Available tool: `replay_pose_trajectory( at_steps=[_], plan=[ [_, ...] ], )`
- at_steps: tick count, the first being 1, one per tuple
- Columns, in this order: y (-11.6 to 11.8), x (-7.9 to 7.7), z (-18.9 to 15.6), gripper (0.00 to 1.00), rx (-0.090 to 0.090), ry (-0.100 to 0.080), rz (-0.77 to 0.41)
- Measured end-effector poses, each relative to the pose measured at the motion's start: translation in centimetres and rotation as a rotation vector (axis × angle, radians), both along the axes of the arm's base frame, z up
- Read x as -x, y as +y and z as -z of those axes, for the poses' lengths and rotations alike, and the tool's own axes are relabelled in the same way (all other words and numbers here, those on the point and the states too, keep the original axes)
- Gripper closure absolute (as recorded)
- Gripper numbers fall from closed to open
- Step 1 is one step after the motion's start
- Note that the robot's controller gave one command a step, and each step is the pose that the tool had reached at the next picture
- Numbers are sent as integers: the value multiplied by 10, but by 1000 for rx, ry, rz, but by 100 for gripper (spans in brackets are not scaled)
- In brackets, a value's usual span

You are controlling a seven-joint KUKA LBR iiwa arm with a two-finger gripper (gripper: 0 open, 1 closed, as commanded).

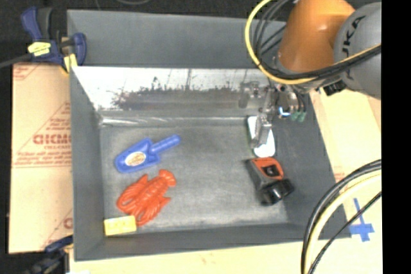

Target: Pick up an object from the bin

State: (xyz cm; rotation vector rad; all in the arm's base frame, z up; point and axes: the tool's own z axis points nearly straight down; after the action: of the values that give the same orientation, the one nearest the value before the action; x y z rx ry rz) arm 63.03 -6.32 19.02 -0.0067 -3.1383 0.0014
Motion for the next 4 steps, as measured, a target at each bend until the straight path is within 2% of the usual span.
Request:
replay_pose_trajectory(
  at_steps=[1,2,3,4],
  plan=[
    [0,-1,-5,0,1,-8,-1],
    [22,8,26,0,3,-15,-81],
    [60,28,73,0,0,-8,-335],
    [73,28,96,0,-1,-5,-514]
  ],
)
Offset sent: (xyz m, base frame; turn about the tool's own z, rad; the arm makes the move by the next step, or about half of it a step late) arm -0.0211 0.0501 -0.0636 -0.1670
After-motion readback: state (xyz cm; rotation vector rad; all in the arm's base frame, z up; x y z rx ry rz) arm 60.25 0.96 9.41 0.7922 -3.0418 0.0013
